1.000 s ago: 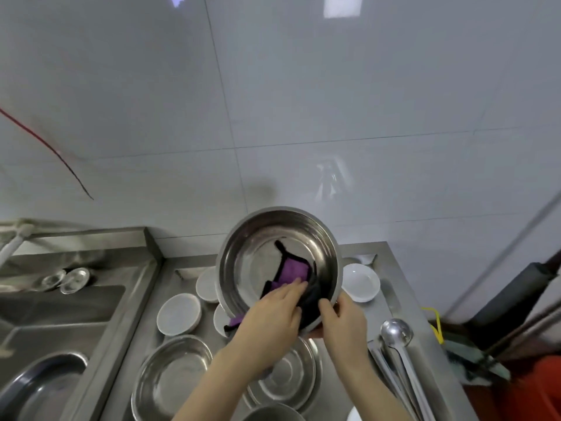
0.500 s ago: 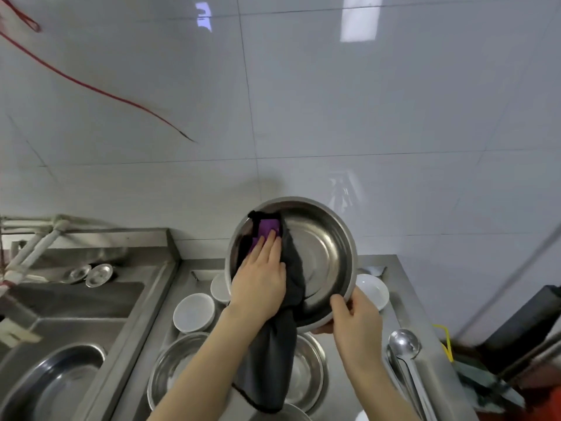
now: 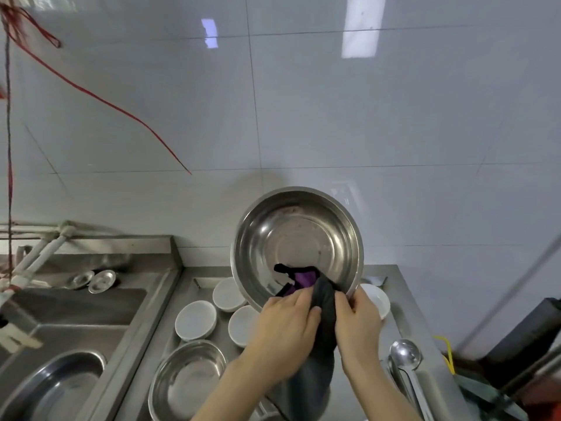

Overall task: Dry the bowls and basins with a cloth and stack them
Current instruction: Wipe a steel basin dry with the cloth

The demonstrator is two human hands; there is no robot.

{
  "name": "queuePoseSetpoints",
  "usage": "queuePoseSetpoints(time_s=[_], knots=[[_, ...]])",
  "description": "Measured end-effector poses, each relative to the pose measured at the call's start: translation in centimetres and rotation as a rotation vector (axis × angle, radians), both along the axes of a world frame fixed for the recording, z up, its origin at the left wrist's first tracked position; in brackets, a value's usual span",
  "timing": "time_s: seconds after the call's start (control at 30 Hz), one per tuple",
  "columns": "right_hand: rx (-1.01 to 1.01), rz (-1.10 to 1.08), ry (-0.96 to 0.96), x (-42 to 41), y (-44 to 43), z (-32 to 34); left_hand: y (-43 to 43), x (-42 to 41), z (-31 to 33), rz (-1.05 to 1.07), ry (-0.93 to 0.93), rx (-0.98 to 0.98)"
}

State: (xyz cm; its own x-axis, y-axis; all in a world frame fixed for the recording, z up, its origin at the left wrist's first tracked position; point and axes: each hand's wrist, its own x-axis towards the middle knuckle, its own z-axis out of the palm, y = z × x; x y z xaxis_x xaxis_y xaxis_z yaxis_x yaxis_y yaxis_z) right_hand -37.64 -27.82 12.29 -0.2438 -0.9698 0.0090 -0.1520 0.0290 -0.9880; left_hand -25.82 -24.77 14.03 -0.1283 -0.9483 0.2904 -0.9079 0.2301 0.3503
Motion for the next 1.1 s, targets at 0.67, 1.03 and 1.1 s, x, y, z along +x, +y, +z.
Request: queuePoseSetpoints(time_s=[0.67, 1.03, 1.1], knots=[[0.072, 0.308, 0.182, -0.8, 1.4, 1.4, -6.2, 3.5, -0.1, 0.136, -0.16, -0.038], [0.049, 0.202, 0.148, -2.0, -0.7, 3.0, -2.6, 2.2, -1.1, -0.302, 0.056, 0.143], [0.057, 0.193, 0.102, -2.2, -1.0, 3.3, -1.7, 2.6, -1.0, -0.28, -0.009, 0.069]])
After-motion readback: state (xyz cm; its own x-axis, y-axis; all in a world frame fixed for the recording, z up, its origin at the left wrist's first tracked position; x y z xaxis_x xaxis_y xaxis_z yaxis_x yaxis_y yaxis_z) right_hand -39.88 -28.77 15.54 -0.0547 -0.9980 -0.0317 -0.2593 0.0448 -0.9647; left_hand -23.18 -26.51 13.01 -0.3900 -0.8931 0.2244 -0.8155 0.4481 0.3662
